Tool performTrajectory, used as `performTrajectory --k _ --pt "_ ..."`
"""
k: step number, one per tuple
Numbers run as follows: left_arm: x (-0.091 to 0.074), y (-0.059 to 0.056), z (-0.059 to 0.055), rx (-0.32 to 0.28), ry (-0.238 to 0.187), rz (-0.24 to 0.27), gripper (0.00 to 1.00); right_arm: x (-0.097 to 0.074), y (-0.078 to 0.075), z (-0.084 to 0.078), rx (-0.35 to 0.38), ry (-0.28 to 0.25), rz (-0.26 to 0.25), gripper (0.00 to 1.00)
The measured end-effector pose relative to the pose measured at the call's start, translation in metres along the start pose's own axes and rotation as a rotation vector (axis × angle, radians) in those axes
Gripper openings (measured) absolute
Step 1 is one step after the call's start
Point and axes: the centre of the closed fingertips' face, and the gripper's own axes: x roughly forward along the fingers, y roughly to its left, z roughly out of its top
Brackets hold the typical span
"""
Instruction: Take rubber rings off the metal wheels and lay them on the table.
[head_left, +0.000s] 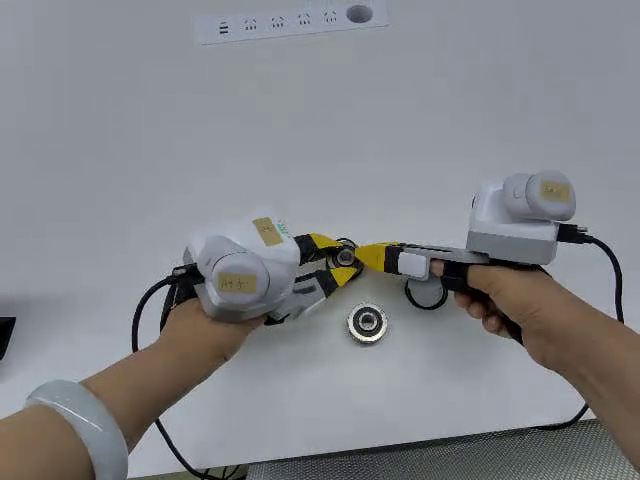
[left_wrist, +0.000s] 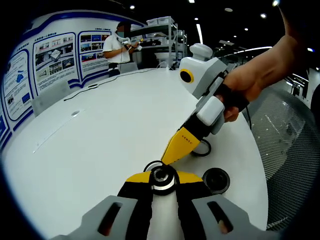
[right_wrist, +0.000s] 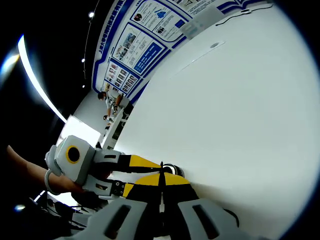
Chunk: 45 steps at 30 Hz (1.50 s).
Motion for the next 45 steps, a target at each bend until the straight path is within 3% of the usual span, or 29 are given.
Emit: performTrajectory --k 9,27,34,45 --pt "-0.007 0.000 0.005 0.020 -0.030 0.016 0.25 -0.001 0.001 0.000 0.003 -0.001 -0.001 0.02" --pt "-0.014 0.004 -0.011 -0.021 -0.002 0.046 0.43 -0.010 0.018 -0.001 0.020 -0.032 0.038 0.02" --pt "-0.016 0.006 -0.013 -0.030 -0.001 0.052 0.46 -0.031 0.024 -0.001 0.059 -0.083 0.047 0.02" --pt "-0.018 0.006 -0.016 -0.043 0.004 0.060 0.50 -0.070 -0.004 -0.015 0.143 -0.145 -0.030 0.02"
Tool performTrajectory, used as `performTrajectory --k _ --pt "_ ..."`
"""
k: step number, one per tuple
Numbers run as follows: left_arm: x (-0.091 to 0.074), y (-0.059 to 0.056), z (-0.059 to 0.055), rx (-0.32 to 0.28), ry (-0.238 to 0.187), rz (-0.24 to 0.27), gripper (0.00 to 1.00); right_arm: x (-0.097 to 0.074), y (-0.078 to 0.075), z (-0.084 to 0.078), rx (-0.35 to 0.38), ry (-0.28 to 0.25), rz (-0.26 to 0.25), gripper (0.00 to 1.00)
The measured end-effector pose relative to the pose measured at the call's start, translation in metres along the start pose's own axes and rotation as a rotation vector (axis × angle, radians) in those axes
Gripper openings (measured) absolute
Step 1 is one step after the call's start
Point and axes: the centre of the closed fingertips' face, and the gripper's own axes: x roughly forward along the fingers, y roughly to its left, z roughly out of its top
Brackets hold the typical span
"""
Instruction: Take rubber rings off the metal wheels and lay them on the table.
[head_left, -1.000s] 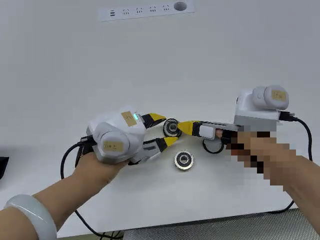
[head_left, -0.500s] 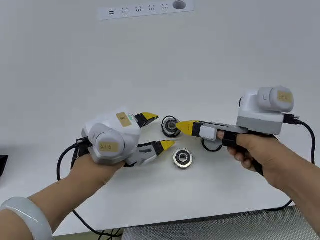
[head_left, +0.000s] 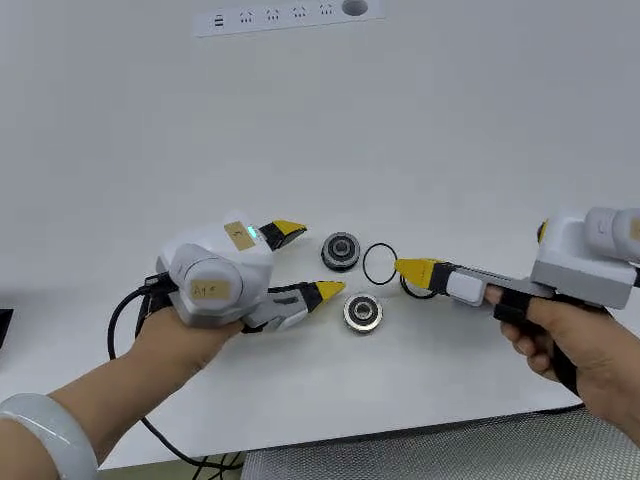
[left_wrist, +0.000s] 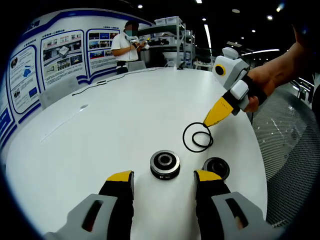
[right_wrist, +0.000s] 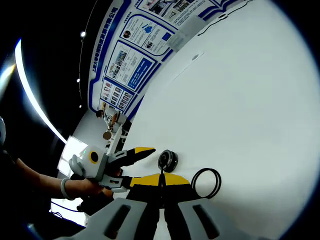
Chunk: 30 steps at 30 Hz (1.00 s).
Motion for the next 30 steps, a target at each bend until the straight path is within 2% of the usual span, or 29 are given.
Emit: performTrajectory --k 8,13,19,26,30 --pt "-0.001 -0.001 0.000 -0.003 -0.002 -0.004 0.48 -0.013 -0.024 -0.002 0.026 -0.008 -0.059 0.02" --pt "0.000 -0.002 0.000 0.001 0.001 -0.007 0.47 -0.016 -0.034 -0.005 0.019 0.010 -0.100 0.02" --pt "0.001 -0.003 0.002 0.003 -0.002 -0.011 0.46 -0.015 -0.037 -0.009 -0.082 0.056 -0.143 0.08" --pt "0.002 -0.004 0.004 0.005 -0.004 -0.017 0.44 -0.019 -0.042 -0.012 -0.291 0.148 -0.197 0.12" --pt "0.001 -0.004 0.006 0.006 -0.008 -0.016 0.42 -0.021 -0.040 -0.004 -0.306 0.123 -0.202 0.14"
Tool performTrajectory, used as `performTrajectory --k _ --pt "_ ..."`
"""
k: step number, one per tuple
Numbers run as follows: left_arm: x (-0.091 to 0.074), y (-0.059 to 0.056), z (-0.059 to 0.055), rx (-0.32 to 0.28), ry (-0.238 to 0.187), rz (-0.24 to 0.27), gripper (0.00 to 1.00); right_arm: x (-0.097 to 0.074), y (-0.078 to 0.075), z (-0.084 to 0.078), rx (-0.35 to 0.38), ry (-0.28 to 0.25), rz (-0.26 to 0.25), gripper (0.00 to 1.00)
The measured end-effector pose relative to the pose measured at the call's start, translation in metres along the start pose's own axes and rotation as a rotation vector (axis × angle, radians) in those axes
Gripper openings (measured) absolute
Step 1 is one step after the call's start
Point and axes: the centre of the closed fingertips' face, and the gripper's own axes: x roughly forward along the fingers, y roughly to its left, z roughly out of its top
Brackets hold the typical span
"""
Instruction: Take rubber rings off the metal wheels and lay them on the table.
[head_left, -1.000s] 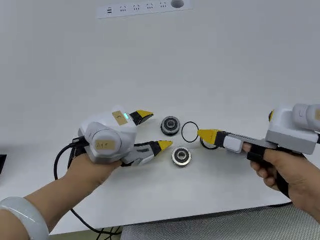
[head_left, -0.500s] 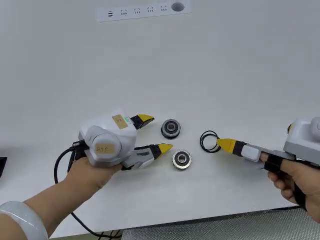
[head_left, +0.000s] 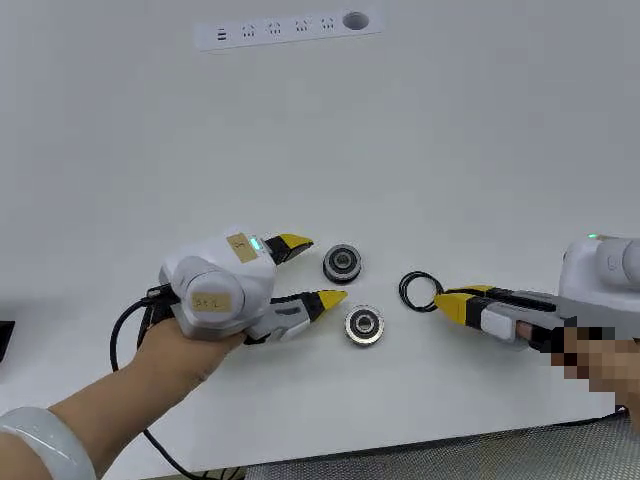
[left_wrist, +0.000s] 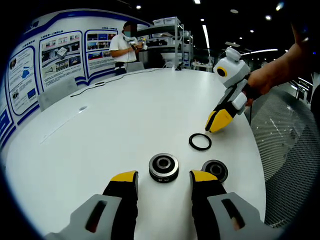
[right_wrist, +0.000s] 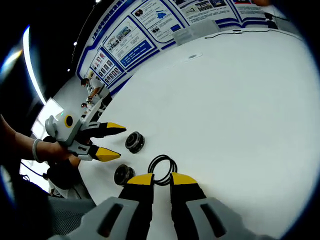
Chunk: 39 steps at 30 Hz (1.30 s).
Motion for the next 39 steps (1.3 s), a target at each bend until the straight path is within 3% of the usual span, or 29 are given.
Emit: performTrajectory --k 5,22,39 --pt "0.002 -0.002 0.004 -0.002 -0.004 -0.006 0.37 0.006 0.005 0.013 0.019 -0.032 0.023 0.14" --pt "0.014 -0.002 0.013 0.011 -0.002 -0.017 0.22 0.044 0.041 0.033 -0.018 -0.022 0.136 0.15" --pt "0.022 -0.001 0.009 -0.001 0.020 -0.032 0.18 0.075 0.046 0.034 0.046 0.006 0.187 0.16"
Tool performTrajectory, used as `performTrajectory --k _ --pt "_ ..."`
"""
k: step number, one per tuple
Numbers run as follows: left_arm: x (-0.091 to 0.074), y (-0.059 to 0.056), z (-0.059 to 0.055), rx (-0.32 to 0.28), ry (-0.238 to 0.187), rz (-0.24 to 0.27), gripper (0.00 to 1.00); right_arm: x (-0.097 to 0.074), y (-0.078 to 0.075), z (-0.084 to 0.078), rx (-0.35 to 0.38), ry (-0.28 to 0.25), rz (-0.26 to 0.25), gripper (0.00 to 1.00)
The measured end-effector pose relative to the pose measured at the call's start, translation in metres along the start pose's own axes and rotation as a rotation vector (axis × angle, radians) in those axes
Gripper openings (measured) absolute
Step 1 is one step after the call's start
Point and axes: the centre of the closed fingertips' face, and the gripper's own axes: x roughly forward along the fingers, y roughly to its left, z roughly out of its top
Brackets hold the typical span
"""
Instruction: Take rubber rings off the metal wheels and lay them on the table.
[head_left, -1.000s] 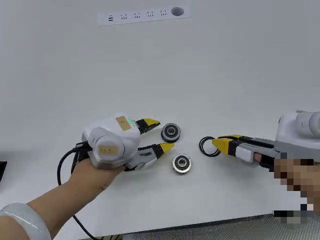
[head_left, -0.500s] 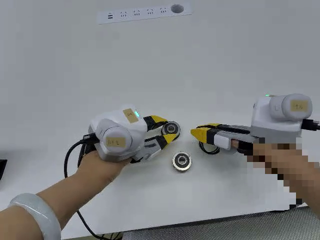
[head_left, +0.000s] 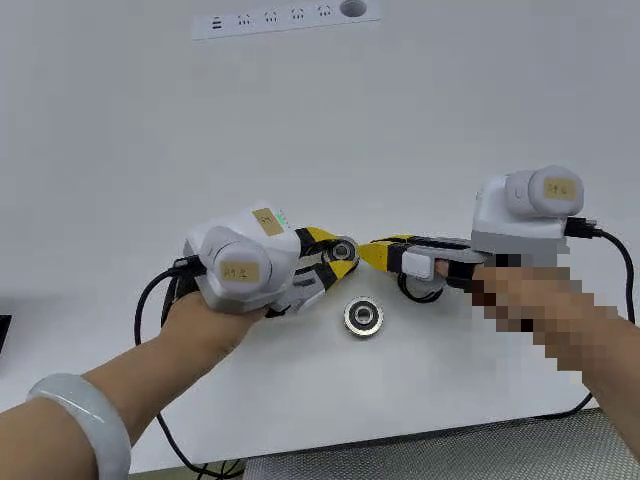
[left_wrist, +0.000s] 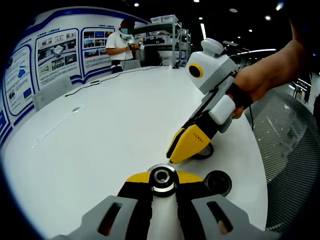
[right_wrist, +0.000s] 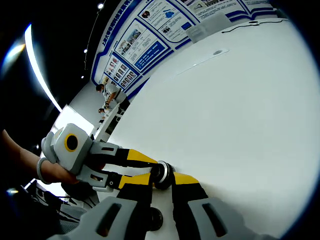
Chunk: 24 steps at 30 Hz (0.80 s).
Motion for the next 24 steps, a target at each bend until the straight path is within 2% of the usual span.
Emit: performTrajectory --k 4,16,24 --pt "-0.001 0.004 0.000 -0.010 -0.010 0.005 0.14 0.007 -0.004 -0.004 0.017 0.022 0.003 0.18" --pt "-0.002 0.002 -0.001 -0.010 -0.016 0.003 0.14 0.018 -0.003 -0.003 0.075 0.018 0.031 0.19" --pt "-0.002 0.002 -0.001 -0.007 -0.017 0.004 0.14 0.015 0.000 -0.004 0.097 0.023 0.045 0.19"
